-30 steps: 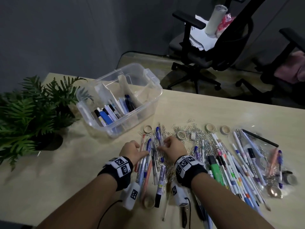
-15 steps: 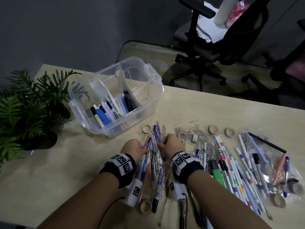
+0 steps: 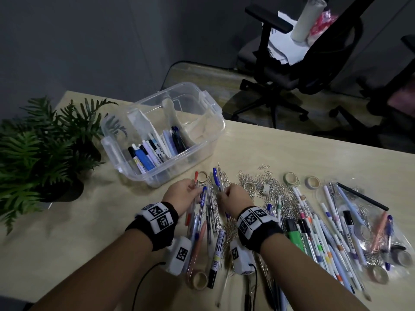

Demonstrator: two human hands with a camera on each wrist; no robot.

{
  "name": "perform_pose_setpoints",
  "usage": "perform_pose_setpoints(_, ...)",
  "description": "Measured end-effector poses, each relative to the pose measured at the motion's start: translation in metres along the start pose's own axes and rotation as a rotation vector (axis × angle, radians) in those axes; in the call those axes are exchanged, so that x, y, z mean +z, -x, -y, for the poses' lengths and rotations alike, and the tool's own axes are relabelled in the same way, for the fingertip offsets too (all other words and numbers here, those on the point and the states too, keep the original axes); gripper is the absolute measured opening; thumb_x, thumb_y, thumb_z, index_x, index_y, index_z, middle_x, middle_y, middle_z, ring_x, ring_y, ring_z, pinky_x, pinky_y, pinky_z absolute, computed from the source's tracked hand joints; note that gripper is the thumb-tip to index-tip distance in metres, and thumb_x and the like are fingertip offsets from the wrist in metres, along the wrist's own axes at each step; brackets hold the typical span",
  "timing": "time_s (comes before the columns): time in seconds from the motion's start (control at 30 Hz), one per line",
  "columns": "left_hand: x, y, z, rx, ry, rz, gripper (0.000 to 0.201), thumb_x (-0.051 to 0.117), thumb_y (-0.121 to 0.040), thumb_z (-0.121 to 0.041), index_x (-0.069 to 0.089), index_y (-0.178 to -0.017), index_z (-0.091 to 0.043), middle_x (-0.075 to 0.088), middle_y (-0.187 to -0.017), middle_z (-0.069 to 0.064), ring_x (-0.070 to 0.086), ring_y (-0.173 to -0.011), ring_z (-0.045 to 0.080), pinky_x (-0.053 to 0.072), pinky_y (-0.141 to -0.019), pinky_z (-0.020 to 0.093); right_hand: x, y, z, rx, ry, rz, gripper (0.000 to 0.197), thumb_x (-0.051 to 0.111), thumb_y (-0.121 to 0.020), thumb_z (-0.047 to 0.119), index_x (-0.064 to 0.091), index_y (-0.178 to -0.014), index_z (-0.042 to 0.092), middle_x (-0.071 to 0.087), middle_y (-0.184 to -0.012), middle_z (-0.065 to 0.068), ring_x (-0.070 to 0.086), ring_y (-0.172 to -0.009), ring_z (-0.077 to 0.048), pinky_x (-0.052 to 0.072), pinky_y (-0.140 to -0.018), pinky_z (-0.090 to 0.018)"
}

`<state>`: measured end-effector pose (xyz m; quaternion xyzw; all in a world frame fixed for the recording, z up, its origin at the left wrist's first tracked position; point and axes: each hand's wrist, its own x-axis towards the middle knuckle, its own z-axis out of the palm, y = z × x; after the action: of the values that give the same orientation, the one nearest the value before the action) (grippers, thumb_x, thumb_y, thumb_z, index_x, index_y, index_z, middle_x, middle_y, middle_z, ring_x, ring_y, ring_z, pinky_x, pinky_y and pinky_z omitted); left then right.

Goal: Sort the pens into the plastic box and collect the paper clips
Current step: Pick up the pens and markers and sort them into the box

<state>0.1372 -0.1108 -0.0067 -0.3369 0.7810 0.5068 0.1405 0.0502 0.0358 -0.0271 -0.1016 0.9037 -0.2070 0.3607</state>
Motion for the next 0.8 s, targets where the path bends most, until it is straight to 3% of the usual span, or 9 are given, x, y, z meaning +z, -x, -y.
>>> perform_pose_setpoints(0.13,-0.006,0.013,-0.015,-0.006,0.107,0.025,0.014,0.059,-0.093,-0.023,0.057,-0.08,-0.017,0.072,-0.079,0.005,0.071,-0.076,0.026,0.058,-0.068,0.05,-0.006,0.007,-0.002,-0.036,-0.094,-0.046,0.016,0.055,-0.094,0.024,0.054,-0.087,0.01,0.059,-0.079,-0.001,0.058,-0.077,-0.02,0.052,-0.075,-0.033)
perform_pose_setpoints(0.2,-0.008,0.02,-0.022,-0.021,0.158,0.043,0.011,0.058,-0.093,-0.017,0.056,-0.084,-0.011,0.071,-0.084,0.01,0.07,-0.077,0.031,0.059,-0.065,0.051,-0.009,0.013,-0.004,-0.039,-0.16,-0.074,0.015,0.059,-0.092,0.024,0.052,-0.088,0.011,0.055,-0.074,0.003,0.055,-0.069,-0.015,0.051,-0.07,-0.031)
perform_pose_setpoints(0.37,-0.012,0.033,-0.037,-0.102,0.284,0.125,0.008,0.059,-0.091,-0.01,0.058,-0.096,-0.004,0.07,-0.087,0.012,0.067,-0.091,0.041,0.052,-0.079,0.062,-0.016,0.026,-0.008,-0.031,-0.377,-0.076,0.023,0.069,-0.086,0.023,0.058,-0.097,0.006,0.069,-0.075,-0.003,0.064,-0.057,-0.015,0.058,-0.06,-0.035)
perform_pose_setpoints(0.47,-0.015,0.041,-0.046,-0.057,0.291,0.189,0.012,0.06,-0.088,-0.004,0.058,-0.1,-0.001,0.068,-0.094,0.017,0.068,-0.086,0.034,0.057,-0.08,0.05,-0.023,0.035,-0.008,-0.071,-0.372,-0.105,0.023,0.071,-0.084,0.024,0.065,-0.095,0.004,0.065,-0.071,-0.005,0.055,-0.051,-0.011,0.049,-0.049,-0.025)
perform_pose_setpoints(0.53,-0.019,0.046,-0.052,-0.008,0.24,0.209,0.016,0.062,-0.086,-0.003,0.059,-0.102,-0.002,0.067,-0.097,0.016,0.069,-0.08,0.022,0.059,-0.071,0.032,-0.028,0.042,-0.007,-0.104,-0.389,-0.115,0.021,0.07,-0.084,0.022,0.067,-0.09,0.003,0.065,-0.071,-0.007,0.054,-0.051,-0.011,0.052,-0.05,-0.027)
perform_pose_setpoints(0.57,-0.021,0.048,-0.054,0.007,0.223,0.219,0.015,0.062,-0.086,-0.004,0.06,-0.101,-0.003,0.067,-0.097,0.016,0.069,-0.08,0.021,0.059,-0.07,0.028,-0.031,0.045,-0.007,-0.118,-0.394,-0.122,0.019,0.07,-0.085,0.022,0.068,-0.089,0.004,0.065,-0.071,-0.006,0.055,-0.052,-0.011,0.053,-0.052,-0.027)
perform_pose_setpoints(0.63,-0.027,0.052,-0.058,0.033,0.194,0.234,0.013,0.062,-0.088,-0.008,0.062,-0.099,-0.003,0.067,-0.099,0.02,0.068,-0.087,0.029,0.057,-0.081,0.038,-0.037,0.052,-0.006,-0.152,-0.38,-0.138,0.015,0.069,-0.085,0.023,0.068,-0.088,0.008,0.066,-0.072,-0.003,0.058,-0.056,-0.011,0.054,-0.055,-0.024)
perform_pose_setpoints(0.7,-0.035,0.055,-0.063,0.058,0.186,0.225,0.012,0.062,-0.089,-0.014,0.062,-0.095,-0.004,0.068,-0.1,0.023,0.068,-0.091,0.035,0.054,-0.087,0.048,-0.046,0.056,-0.003,-0.198,-0.362,-0.164,0.013,0.069,-0.086,0.025,0.068,-0.091,0.013,0.068,-0.077,-0.002,0.065,-0.067,-0.015,0.057,-0.063,-0.028)
perform_pose_setpoints(0.8,-0.051,0.055,-0.073,0.091,0.279,0.158,0.013,0.059,-0.092,-0.018,0.059,-0.092,-0.005,0.067,-0.103,0.024,0.07,-0.086,0.03,0.059,-0.072,0.039,-0.067,0.064,0.01,-0.271,-0.377,-0.213,0.006,0.068,-0.087,0.021,0.067,-0.09,0.017,0.066,-0.075,0.0,0.065,-0.064,-0.015,0.054,-0.057,-0.025)
